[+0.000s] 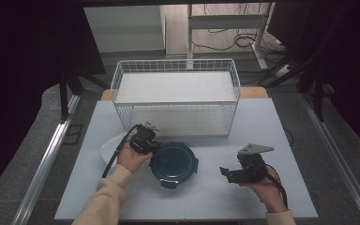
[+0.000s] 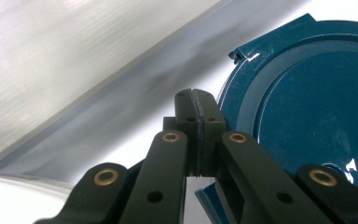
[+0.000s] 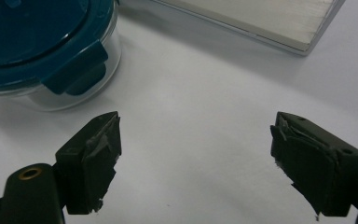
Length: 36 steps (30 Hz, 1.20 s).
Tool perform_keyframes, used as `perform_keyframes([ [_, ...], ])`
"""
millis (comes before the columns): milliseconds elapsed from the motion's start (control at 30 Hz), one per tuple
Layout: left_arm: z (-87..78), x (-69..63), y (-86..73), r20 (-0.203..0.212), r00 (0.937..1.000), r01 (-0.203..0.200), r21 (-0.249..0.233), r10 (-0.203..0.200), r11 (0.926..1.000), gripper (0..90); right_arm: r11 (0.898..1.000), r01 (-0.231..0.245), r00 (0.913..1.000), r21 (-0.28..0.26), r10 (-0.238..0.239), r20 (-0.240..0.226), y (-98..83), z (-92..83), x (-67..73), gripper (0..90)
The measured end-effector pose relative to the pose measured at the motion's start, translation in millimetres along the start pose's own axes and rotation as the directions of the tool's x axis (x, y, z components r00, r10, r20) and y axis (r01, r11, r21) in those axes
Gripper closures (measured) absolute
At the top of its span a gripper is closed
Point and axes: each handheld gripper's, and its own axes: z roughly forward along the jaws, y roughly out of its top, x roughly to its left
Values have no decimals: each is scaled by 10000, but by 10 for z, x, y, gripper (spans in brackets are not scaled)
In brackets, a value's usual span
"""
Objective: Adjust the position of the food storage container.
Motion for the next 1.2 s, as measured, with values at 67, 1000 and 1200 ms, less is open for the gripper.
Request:
perform_keyframes([
  [67,10,-31,-1,59,10000,32,-124,-32,9999,900,10000,-5,10000,-48,5,9,4,-8,-2,158],
  [1000,37,-261,-59,1054,9944,71,-275,-41,9996,900,9998,-131,9999,-151,131,14,2,-15,2,159],
  [1200,43,-367,-67,1057,9944,17,-349,21,9994,900,9999,-73,10000,-116,73,-22,4,-2,15,159],
])
